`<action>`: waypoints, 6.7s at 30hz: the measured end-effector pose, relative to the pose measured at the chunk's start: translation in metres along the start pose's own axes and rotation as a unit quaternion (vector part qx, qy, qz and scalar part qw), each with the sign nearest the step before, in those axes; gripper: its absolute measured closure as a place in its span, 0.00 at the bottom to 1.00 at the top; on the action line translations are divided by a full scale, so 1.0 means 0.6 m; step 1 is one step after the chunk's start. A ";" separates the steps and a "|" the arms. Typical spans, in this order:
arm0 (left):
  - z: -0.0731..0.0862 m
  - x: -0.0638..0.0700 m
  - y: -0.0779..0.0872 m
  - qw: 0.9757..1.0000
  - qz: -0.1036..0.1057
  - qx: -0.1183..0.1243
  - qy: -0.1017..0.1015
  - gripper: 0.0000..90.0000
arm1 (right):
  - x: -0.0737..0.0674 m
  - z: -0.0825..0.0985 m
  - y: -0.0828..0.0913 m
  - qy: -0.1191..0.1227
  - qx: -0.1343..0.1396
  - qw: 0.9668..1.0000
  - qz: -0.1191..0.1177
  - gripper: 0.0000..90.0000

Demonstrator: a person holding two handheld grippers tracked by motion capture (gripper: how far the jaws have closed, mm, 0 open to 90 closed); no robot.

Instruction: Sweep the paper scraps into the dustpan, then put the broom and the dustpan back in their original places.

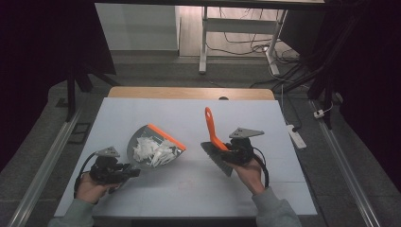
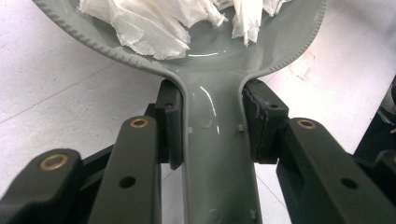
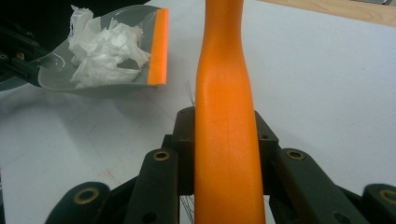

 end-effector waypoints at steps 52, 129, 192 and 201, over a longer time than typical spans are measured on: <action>0.003 -0.034 0.005 0.984 -0.109 0.051 0.131 0.69 | 0.082 0.059 0.125 -0.041 -0.017 0.999 0.005 0.78; 0.005 -0.070 -0.052 0.967 -0.157 0.032 0.200 0.52 | 0.132 0.141 0.073 -0.074 -0.149 0.986 0.002 0.75; -0.025 0.002 -0.012 0.993 -0.108 0.030 0.029 0.34 | 0.134 0.113 0.090 0.000 -0.100 0.992 0.075 0.49; -0.015 0.008 -0.021 0.997 -0.075 0.013 -0.013 0.36 | 0.101 0.125 0.108 0.024 -0.083 0.994 0.064 0.50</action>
Point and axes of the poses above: each handheld gripper's, and its own axes: y roughly backward along the jaws, z roughly out of its underside, x roughly to its right, the point moved 10 cm from there along -y, roughly forward along the jaws, and after that the axes turned 2 degrees about -y, right-handed, at the moved point
